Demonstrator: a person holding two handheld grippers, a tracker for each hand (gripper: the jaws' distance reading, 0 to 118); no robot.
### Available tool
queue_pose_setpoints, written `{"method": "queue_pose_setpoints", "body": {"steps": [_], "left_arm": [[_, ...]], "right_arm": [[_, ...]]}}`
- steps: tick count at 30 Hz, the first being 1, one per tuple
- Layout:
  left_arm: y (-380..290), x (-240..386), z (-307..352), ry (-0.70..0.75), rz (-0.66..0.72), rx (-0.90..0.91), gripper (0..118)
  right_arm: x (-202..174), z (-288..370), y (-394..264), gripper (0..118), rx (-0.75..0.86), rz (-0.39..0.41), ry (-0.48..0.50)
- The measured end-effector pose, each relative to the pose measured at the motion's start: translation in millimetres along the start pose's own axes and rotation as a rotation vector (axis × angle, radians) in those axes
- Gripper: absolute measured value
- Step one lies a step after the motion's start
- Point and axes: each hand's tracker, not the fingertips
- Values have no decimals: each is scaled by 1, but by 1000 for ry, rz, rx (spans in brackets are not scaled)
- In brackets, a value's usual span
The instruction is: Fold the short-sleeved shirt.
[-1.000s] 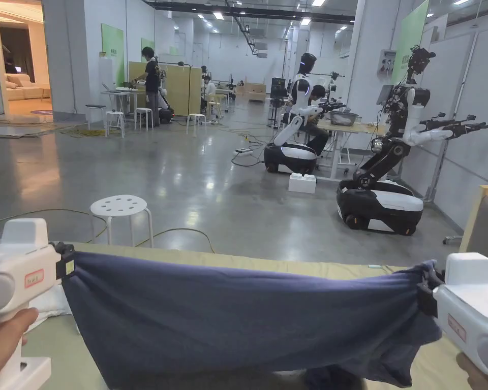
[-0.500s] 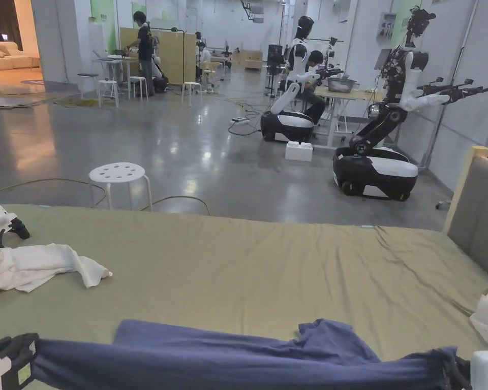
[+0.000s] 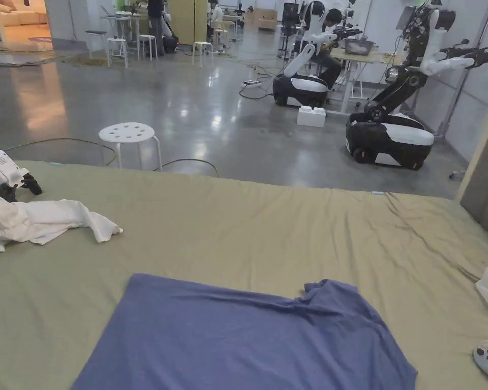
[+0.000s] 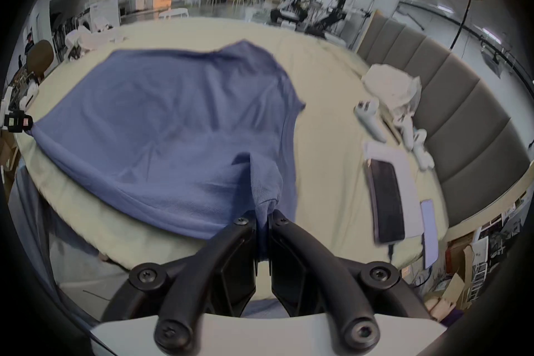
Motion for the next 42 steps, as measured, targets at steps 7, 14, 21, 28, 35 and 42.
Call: {"method": "queue_pose_setpoints", "body": {"steps": [7,14,21,28,35,42], "left_arm": [[-10,7,-21,30,26,-51,8],[20,36,-1,55,-12,93,71],[77,80,31,8,-20,421,71],[111,103,54,90,-80,783,57],[113,110,69,169,-77,950,0],[98,77,70,146,-25,840,0]], "right_arm": [[1,-11,-11,54,-59,-78,-21],[-11,26,39,75,178,-94,-51],[-43,39,117,77,524,-164,-39],[-72,58,167,66,817,-214,-54],[-85,75,185,3,930,-199,-56],[-88,75,185,0,922,-204,-46]]}}
